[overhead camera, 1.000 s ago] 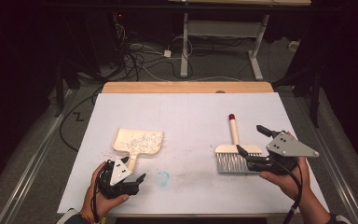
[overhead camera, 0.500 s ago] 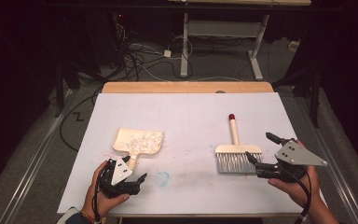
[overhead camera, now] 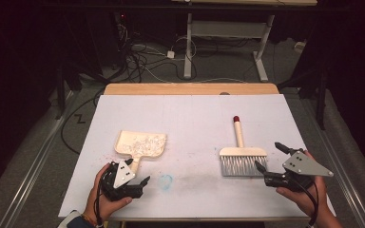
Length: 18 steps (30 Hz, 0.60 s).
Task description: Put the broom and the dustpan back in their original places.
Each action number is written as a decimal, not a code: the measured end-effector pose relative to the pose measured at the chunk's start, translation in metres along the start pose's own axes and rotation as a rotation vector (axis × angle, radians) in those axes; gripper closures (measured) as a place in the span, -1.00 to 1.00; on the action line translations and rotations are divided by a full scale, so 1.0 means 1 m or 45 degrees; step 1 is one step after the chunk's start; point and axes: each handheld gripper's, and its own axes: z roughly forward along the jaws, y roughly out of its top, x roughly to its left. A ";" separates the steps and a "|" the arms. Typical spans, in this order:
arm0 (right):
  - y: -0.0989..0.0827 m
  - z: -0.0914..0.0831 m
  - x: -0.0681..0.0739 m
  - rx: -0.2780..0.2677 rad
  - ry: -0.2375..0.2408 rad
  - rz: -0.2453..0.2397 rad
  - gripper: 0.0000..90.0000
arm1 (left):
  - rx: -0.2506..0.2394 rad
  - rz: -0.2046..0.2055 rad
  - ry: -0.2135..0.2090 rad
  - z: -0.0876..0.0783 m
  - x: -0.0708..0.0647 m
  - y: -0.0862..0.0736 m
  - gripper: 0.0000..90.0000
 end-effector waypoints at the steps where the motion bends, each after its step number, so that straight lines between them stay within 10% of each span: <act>1: -0.002 0.000 0.000 -0.007 0.006 0.005 -0.63 | 0.001 -0.001 0.001 0.000 0.000 0.000 -0.59; 18: -0.044 -0.008 0.006 0.034 -0.005 0.025 -0.62 | 0.013 -0.002 -0.010 0.002 -0.002 -0.001 -0.59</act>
